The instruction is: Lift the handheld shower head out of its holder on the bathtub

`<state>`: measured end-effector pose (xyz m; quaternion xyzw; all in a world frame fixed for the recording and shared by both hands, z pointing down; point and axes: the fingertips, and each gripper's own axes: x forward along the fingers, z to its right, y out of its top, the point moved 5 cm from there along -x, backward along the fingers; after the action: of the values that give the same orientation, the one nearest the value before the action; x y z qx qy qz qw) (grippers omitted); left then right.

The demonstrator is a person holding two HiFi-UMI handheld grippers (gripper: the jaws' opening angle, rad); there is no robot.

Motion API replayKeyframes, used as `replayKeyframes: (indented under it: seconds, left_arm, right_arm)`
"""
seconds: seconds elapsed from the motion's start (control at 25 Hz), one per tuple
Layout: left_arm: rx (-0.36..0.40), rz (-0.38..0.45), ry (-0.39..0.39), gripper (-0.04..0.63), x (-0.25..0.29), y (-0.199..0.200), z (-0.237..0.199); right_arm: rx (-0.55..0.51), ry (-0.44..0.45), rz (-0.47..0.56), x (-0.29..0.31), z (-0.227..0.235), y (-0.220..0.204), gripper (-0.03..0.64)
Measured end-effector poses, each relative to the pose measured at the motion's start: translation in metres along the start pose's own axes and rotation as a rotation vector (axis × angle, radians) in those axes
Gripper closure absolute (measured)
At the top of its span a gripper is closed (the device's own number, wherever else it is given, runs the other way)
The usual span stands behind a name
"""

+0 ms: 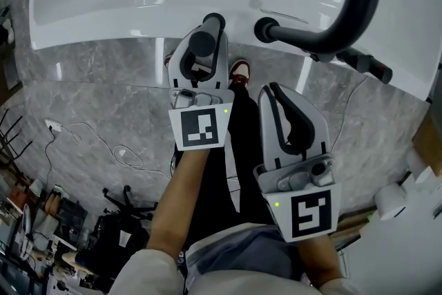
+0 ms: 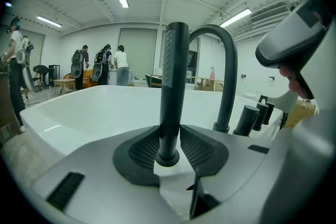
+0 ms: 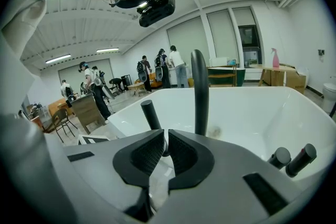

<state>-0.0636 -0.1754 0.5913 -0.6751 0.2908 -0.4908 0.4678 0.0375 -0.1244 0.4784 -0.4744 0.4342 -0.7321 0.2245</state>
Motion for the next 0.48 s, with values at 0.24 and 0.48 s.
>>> replayKeyframes:
  seconds: [0.24,0.48]
  left_arm:
    - [-0.031,0.013,0.021,0.486,0.0044,0.0009,-0.0013]
    - [-0.052,0.022,0.040,0.486,0.0087,-0.0004,-0.0015]
  right_arm:
    - [0.008,0.001,0.003,0.0007,0.0000,-0.0008,0.595]
    - [0.011,0.004,-0.003,0.0014,0.0016,-0.0057,0.595]
